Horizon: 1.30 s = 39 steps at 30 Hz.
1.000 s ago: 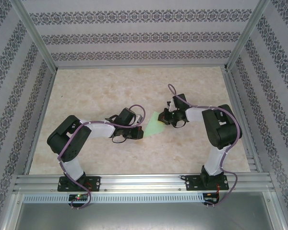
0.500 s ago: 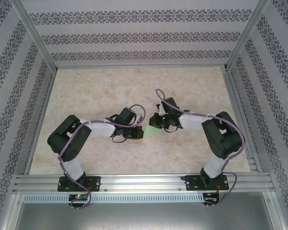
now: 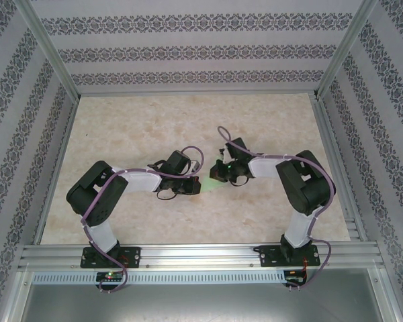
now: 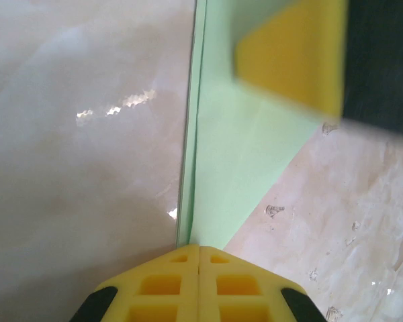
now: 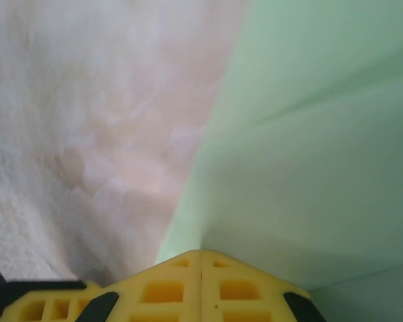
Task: Fold a paper plane with a square sheet of paper (pick it up from the middle)
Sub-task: Fourth fold the wing at the center of the table, then turn over the paper at the center of the table.
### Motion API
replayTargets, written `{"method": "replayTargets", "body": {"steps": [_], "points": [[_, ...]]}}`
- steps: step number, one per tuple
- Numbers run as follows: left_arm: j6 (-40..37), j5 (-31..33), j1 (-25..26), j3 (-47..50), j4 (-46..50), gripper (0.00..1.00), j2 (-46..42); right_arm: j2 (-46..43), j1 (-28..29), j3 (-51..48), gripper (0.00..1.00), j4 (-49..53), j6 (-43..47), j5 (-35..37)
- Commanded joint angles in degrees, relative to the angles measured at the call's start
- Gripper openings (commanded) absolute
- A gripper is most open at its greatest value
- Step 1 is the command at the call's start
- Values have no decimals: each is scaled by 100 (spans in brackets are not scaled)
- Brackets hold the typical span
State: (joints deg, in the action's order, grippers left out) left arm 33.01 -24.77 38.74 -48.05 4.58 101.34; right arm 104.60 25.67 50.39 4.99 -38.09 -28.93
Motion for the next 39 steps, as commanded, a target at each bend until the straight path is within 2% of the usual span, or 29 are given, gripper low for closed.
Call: {"method": "replayTargets", "body": {"steps": [1,8,14,16,20,22,26,33,39], "points": [[-147,213,-31,249,815,0,253,261,-744,124,0,119,261,625],[-154,166,-25,227,804,0,247,233,-1246,614,0,507,438,761],[-208,10,-25,-47,759,1,88,-528,-1240,531,3,748,368,847],[-167,-121,-24,-227,647,6,-57,-838,-1206,368,9,757,248,843],[60,-237,-26,-485,268,24,-361,-1380,-1022,-131,25,629,-130,892],[168,-77,-28,-525,124,31,-471,-1620,-925,-394,32,531,-401,993],[218,401,-32,-537,82,38,-484,-1864,-728,-811,41,142,-981,981],[320,956,-33,-554,111,43,-403,-1436,-351,-785,40,-282,-1415,916],[369,1155,-84,-523,253,46,-444,-915,-90,-556,35,-662,-1459,740]]}}
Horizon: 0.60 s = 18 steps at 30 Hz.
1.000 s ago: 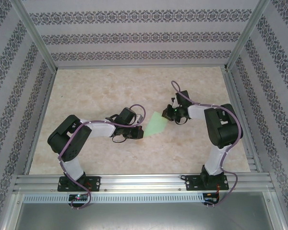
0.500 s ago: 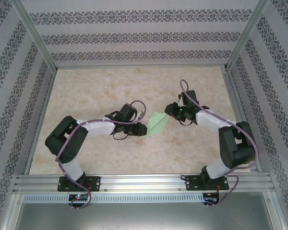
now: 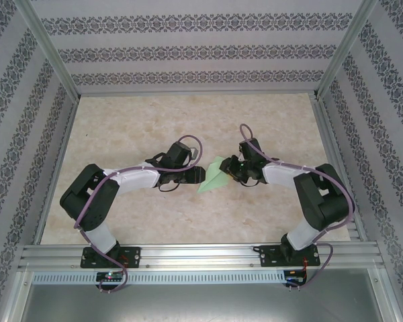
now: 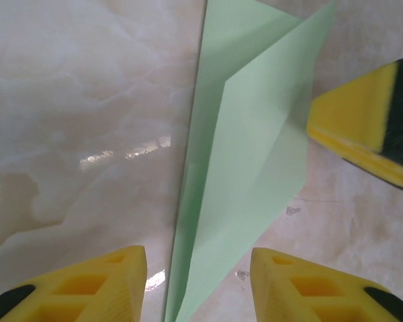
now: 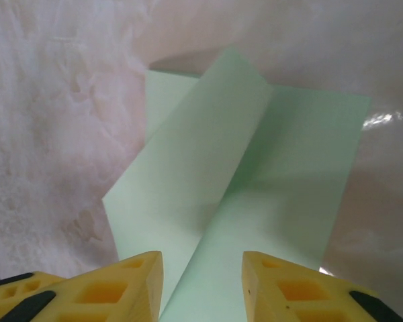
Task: Fold a paper plane with a square sheet of paper (pick it up from the middle)
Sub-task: Turn over the paper at the center of the table.
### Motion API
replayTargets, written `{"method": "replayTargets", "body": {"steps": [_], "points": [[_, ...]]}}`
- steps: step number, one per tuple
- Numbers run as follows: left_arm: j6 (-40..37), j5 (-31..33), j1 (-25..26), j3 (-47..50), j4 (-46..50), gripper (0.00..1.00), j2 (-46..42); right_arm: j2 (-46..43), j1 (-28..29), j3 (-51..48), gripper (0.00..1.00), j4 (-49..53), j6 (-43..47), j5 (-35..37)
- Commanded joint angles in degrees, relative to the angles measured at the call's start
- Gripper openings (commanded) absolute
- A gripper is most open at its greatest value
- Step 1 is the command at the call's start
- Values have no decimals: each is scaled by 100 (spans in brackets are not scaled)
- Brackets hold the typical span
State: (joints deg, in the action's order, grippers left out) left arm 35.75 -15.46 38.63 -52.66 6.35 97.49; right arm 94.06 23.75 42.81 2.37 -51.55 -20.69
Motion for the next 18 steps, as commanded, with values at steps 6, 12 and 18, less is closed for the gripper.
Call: {"method": "replayTargets", "body": {"steps": [6,12,18], "points": [[185,332,-127,-19,148,53,-147,423,266,326,28,-667,-157,-259],[301,151,-356,102,116,64,-298,468,297,126,14,-1300,-400,-392],[102,-440,-577,224,38,85,-529,-133,249,-176,3,-1893,-322,-448]]}}
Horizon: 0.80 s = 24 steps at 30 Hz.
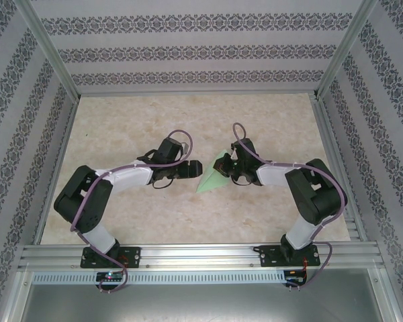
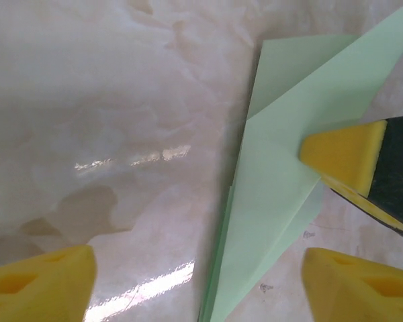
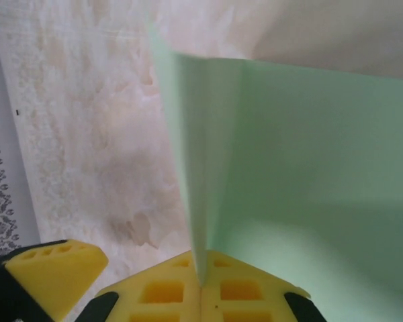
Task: Fold a paper plane with a square sheet of paper (pick it up from the middle)
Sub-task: Turn over the paper at the center of the table.
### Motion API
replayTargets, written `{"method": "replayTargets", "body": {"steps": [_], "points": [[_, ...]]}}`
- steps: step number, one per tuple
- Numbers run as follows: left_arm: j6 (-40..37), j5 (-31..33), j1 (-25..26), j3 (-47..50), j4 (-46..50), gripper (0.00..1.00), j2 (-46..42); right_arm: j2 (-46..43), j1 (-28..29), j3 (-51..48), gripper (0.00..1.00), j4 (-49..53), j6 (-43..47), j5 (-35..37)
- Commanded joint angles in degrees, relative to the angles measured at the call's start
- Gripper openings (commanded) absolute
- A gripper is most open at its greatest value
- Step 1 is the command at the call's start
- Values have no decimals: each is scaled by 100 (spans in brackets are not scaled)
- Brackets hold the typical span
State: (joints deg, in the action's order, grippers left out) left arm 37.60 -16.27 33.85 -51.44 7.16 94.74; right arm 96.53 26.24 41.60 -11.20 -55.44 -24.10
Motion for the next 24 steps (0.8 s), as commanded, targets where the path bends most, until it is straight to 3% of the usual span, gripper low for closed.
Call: {"method": "replayTargets", "body": {"steps": [1,4,8,14,17,20,24], "points": [[-72,-513,-158,147,-125,88,-311,-525,-25,-56,3,-570,152,-186],[19,-1073,-343,281,-445,100,-491,-834,-170,-35,3,-758,321,-809],[413,-2114,-545,409,-1185,100,-652,-1062,-415,79,3,-1029,352,-1756],[1496,-3047,-571,700,-2992,100,-870,-1275,-496,352,4,-1058,383,-2538],[2026,-3172,-547,870,-3754,100,-967,-1288,-481,401,4,-1334,167,-2822],[2221,-3156,-537,877,-3872,99,-1084,-1319,-487,430,4,-1553,-89,-2945],[2586,-3170,-535,874,-4223,89,-1182,-1356,-487,511,6,-1792,-394,-3045]]}}
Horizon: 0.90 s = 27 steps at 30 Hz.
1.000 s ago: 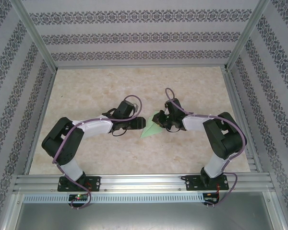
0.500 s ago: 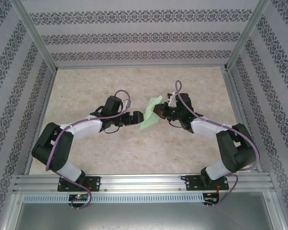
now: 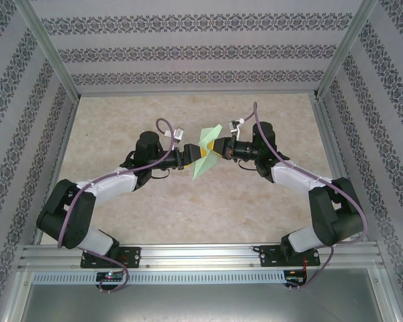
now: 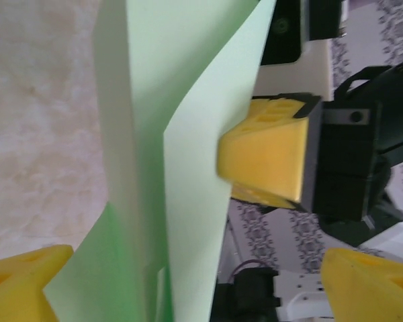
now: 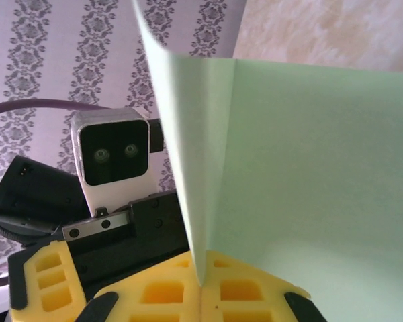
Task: Fold a paper plane with a square sheet of paper (pick it up from the middle)
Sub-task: Turn over the paper at the center of the table.
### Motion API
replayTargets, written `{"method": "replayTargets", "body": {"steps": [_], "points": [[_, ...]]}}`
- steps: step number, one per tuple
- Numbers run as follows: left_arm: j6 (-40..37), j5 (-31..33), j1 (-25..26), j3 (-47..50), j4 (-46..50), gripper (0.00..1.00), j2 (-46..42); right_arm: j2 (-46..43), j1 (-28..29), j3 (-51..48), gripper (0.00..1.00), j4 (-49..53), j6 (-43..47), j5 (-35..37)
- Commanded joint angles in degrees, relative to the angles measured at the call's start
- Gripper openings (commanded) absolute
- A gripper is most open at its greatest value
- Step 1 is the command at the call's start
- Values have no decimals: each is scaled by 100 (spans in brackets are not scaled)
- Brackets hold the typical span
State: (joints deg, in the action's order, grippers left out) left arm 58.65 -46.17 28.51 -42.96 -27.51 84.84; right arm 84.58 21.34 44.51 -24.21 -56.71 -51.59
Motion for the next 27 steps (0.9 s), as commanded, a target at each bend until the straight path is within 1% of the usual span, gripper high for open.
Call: {"method": "replayTargets", "body": {"steps": [1,7,9,12,14,17,18,21,23,25,27], "points": [[494,-178,5,3,-779,83,-203,-172,2,269,7,-476,-288,-316],[561,28,6,19,-826,54,-240,-146,-42,434,7,-72,-147,-342],[567,29,7,28,-831,47,-215,-113,-55,449,7,15,-116,-359],[553,15,6,-1,-835,33,-149,-74,-75,461,8,149,-36,-334],[435,14,9,-101,-607,19,-100,-39,-90,468,9,232,36,-312],[172,108,2,-215,-254,7,-40,-11,-166,507,14,474,212,-266],[25,145,2,-282,-39,6,-35,-52,-217,514,18,605,305,-189],[-500,367,-13,-548,798,4,-47,-330,-443,510,37,1452,759,248],[-1225,740,-15,-874,1970,4,-88,-561,-582,575,53,2281,1238,737],[-1980,1394,-2,-1238,3247,3,-120,-730,-630,648,61,3030,1727,1370],[-2753,2404,93,-1734,4642,3,-91,-873,-631,610,68,3388,1981,1898]]}}
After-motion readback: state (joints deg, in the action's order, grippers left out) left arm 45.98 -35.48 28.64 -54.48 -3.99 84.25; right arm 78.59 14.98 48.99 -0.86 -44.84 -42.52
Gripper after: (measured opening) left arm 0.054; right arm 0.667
